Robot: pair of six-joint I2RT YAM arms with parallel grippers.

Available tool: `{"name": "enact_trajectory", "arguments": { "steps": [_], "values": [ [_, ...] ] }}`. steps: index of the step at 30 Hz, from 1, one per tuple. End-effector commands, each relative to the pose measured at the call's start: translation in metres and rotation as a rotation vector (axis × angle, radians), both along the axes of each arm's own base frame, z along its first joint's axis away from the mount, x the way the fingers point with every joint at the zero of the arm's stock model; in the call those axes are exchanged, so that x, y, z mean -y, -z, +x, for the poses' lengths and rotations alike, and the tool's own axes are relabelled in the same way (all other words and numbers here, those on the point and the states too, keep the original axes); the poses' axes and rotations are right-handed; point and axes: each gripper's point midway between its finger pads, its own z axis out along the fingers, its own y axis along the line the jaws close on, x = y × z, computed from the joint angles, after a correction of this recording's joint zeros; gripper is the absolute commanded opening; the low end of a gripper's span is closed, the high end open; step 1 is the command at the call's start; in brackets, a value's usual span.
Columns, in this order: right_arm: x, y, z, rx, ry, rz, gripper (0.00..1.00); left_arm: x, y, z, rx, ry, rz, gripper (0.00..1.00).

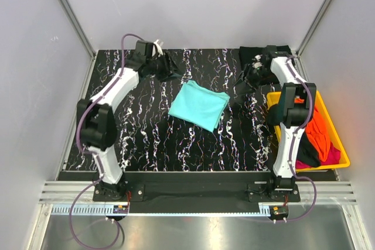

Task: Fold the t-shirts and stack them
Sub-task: Fold the tshirt

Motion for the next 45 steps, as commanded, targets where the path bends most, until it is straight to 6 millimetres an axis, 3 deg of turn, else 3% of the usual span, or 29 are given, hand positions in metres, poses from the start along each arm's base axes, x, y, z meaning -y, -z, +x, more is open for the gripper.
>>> {"name": "enact_trajectory", "arguments": {
  "steps": [1, 4, 5, 6, 8, 12, 17, 20, 21, 23, 24, 26, 27, 28, 29, 30, 31, 33, 34, 36, 37, 40, 41, 45],
  "values": [
    [-0.031, 0.005, 0.021, 0.049, -0.014, 0.006, 0.55, 0.006, -0.001, -0.051, 0.002, 0.079, 0.018, 0.48],
    [-0.040, 0.014, 0.037, 0.062, -0.014, -0.002, 0.46, 0.007, -0.008, -0.089, 0.001, 0.082, 0.027, 0.45],
    [-0.041, 0.018, 0.041, 0.064, -0.011, -0.014, 0.43, 0.007, 0.007, -0.105, -0.031, 0.087, 0.050, 0.45],
    [-0.043, 0.021, 0.043, 0.060, -0.011, -0.015, 0.38, 0.005, -0.004, -0.116, -0.004, 0.090, 0.048, 0.45],
    [-0.044, 0.033, 0.047, 0.042, -0.003, -0.023, 0.26, 0.000, 0.006, -0.136, -0.032, 0.092, 0.074, 0.46],
    [-0.043, 0.053, 0.051, 0.049, -0.018, -0.087, 0.20, -0.016, -0.002, -0.159, -0.014, 0.070, 0.098, 0.47],
    [-0.046, 0.074, 0.037, 0.030, -0.059, -0.138, 0.15, -0.033, -0.012, -0.187, 0.011, 0.039, 0.106, 0.48],
    [-0.048, 0.084, 0.015, 0.000, -0.076, -0.164, 0.15, -0.045, -0.010, -0.202, 0.008, 0.011, 0.116, 0.48],
    [-0.047, 0.098, -0.002, -0.036, -0.080, -0.173, 0.14, -0.048, -0.006, -0.207, -0.001, 0.003, 0.128, 0.48],
    [-0.050, 0.091, -0.019, -0.031, -0.079, -0.188, 0.15, -0.057, -0.002, -0.211, -0.004, -0.032, 0.158, 0.48],
    [-0.056, 0.106, -0.045, -0.073, -0.093, -0.187, 0.14, -0.062, -0.002, -0.215, -0.008, -0.040, 0.170, 0.49],
    [-0.064, 0.095, -0.066, -0.074, -0.071, -0.175, 0.15, -0.067, -0.003, -0.216, -0.005, -0.056, 0.191, 0.50],
    [-0.075, 0.108, -0.097, -0.108, -0.095, -0.175, 0.14, -0.069, -0.001, -0.219, -0.017, -0.053, 0.204, 0.50],
    [-0.083, 0.093, -0.105, -0.090, -0.076, -0.160, 0.14, -0.069, -0.002, -0.220, -0.019, -0.050, 0.204, 0.51],
    [-0.092, 0.092, -0.120, -0.095, -0.087, -0.159, 0.15, -0.069, -0.004, -0.219, -0.015, -0.051, 0.206, 0.51],
    [-0.106, 0.100, -0.150, -0.113, -0.127, -0.163, 0.14, -0.068, -0.003, -0.219, -0.020, -0.046, 0.205, 0.52],
    [-0.123, 0.083, -0.162, -0.098, -0.118, -0.124, 0.15, -0.066, -0.002, -0.220, -0.023, -0.038, 0.204, 0.52],
    [-0.141, 0.080, -0.189, -0.091, -0.141, -0.089, 0.16, -0.063, -0.004, -0.220, -0.023, -0.026, 0.201, 0.52],
    [-0.153, 0.067, -0.202, -0.073, -0.153, -0.074, 0.19, -0.059, 0.001, -0.220, -0.039, -0.012, 0.209, 0.52],
    [-0.148, 0.064, -0.214, -0.077, -0.138, -0.073, 0.22, -0.048, -0.002, -0.222, -0.034, 0.015, 0.216, 0.52],
    [-0.144, 0.050, -0.211, -0.026, -0.125, -0.071, 0.24, -0.039, 0.004, -0.224, -0.040, 0.034, 0.245, 0.52],
    [-0.130, 0.034, -0.214, 0.040, -0.119, -0.090, 0.37, -0.020, 0.003, -0.222, -0.030, 0.057, 0.279, 0.53],
    [-0.124, 0.032, -0.213, 0.050, -0.105, -0.098, 0.43, -0.009, 0.014, -0.224, -0.031, 0.077, 0.332, 0.53],
    [-0.097, 0.032, -0.227, 0.023, -0.042, -0.049, 0.50, 0.027, 0.015, -0.215, 0.070, 0.135, 0.457, 0.54]
  ]
}}
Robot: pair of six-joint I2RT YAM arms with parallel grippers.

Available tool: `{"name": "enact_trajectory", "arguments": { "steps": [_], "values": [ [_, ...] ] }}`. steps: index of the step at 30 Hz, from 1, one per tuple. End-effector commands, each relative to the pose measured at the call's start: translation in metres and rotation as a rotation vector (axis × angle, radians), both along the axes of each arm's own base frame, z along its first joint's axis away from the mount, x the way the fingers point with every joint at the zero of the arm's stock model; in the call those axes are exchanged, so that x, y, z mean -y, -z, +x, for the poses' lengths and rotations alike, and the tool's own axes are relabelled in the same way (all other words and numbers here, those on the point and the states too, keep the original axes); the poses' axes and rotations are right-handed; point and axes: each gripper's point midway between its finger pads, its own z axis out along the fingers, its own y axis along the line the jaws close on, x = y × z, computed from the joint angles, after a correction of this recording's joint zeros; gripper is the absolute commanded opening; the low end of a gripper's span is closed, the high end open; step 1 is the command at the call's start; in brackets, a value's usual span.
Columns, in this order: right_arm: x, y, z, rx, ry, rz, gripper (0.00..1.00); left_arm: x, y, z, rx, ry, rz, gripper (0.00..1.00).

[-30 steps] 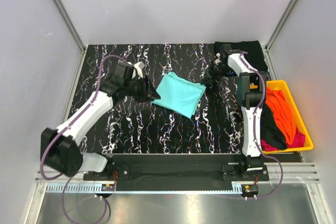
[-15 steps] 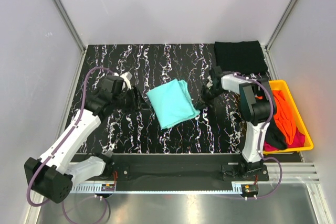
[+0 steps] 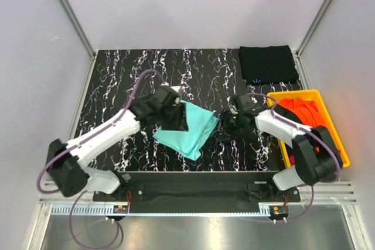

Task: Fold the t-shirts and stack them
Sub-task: Fold the tshirt

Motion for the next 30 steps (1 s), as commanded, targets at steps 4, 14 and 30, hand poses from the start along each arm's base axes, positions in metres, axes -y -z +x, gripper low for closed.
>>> {"name": "enact_trajectory", "arguments": {
  "steps": [4, 14, 30],
  "values": [
    [0.037, -0.005, -0.006, 0.010, 0.097, 0.071, 0.51, 0.053, 0.001, 0.023, 0.241, 0.129, 0.208, 0.51],
    [0.049, -0.008, -0.019, -0.022, 0.160, 0.184, 0.52, 0.088, 0.066, 0.038, 0.232, 0.253, 0.411, 0.44],
    [0.044, -0.002, -0.024, -0.040, 0.164, 0.234, 0.51, 0.089, 0.104, 0.052, 0.227, 0.271, 0.537, 0.42]
  ]
}}
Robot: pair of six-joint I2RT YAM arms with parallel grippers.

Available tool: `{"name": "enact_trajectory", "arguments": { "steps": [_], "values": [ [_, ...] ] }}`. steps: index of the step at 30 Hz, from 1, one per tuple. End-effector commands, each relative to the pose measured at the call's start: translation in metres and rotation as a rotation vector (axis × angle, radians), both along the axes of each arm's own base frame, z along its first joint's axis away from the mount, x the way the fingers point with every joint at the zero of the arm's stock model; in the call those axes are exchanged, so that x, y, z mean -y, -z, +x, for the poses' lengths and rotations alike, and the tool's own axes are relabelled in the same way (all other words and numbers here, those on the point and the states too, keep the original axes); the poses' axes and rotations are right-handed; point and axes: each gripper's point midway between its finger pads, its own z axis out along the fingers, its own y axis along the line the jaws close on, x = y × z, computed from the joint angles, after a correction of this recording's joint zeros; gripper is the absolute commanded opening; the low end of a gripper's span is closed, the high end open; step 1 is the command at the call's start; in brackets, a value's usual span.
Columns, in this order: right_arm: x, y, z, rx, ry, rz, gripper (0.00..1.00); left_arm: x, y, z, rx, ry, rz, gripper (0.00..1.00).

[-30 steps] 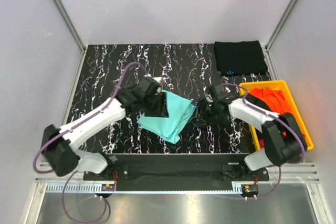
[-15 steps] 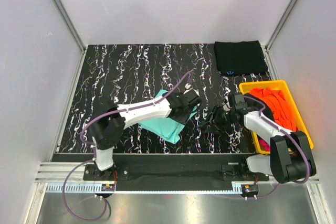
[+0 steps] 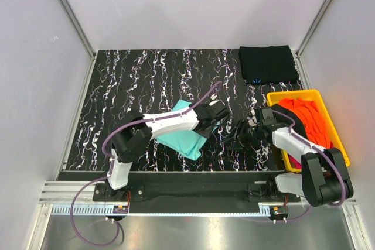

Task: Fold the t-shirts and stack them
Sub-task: Fold the tshirt

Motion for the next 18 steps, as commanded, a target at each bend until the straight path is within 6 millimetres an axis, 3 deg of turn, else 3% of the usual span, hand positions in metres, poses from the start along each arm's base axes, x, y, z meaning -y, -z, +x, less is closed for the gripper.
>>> {"name": "enact_trajectory", "arguments": {
  "steps": [1, 15, 18],
  "values": [
    [-0.006, -0.007, 0.007, 0.021, -0.006, 0.050, 0.51, 0.004, -0.007, 0.014, 0.066, 0.002, 0.010, 0.42],
    [-0.011, -0.005, 0.017, 0.012, -0.002, 0.079, 0.44, 0.001, 0.008, 0.018, 0.068, 0.000, 0.061, 0.33],
    [-0.013, -0.005, 0.020, 0.011, -0.001, 0.083, 0.42, 0.001, 0.007, 0.021, 0.079, 0.001, 0.069, 0.24]
  ]
}}
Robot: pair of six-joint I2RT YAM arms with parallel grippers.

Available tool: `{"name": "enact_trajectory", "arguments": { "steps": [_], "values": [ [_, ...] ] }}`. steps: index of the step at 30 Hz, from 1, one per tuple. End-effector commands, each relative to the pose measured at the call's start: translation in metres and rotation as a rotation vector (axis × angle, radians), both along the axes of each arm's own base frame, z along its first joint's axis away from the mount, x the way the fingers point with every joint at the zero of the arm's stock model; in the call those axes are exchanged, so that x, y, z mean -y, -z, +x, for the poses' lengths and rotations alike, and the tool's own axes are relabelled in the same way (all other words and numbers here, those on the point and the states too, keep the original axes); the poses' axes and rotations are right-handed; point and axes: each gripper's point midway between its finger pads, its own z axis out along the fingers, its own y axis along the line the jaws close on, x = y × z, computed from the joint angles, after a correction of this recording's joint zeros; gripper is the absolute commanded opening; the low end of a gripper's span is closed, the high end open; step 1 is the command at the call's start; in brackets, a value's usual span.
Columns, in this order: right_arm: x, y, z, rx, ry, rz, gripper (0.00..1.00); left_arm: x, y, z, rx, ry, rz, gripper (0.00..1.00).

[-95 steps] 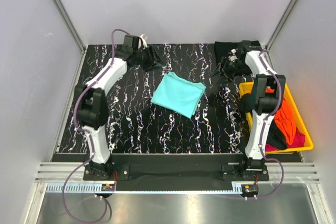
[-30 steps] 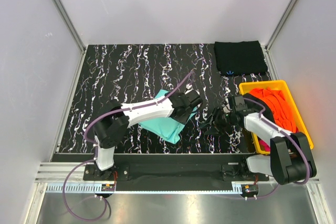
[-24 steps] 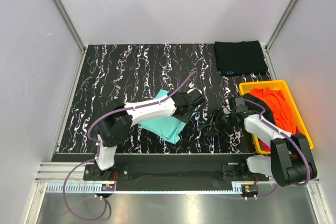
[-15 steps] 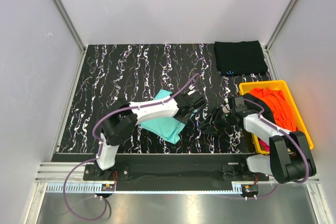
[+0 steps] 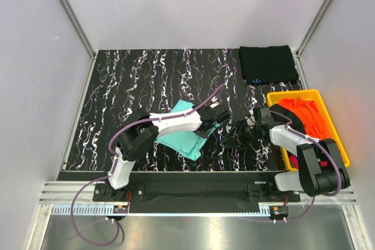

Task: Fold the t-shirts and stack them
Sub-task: Fold the tshirt

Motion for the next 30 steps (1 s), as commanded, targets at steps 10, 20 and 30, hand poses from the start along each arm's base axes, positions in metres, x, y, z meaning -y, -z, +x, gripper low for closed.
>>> {"name": "enact_trajectory", "arguments": {
  "steps": [10, 20, 30],
  "values": [
    [-0.011, -0.007, 0.024, 0.006, -0.008, 0.062, 0.39, 0.015, -0.037, 0.019, 0.094, 0.022, -0.059, 0.00],
    [-0.042, -0.003, 0.060, -0.006, -0.001, 0.105, 0.18, 0.020, -0.066, 0.004, 0.028, 0.021, -0.201, 0.00],
    [-0.069, 0.021, 0.083, 0.025, 0.042, 0.039, 0.03, 0.006, -0.069, 0.005, -0.007, 0.013, -0.217, 0.00]
  ]
}}
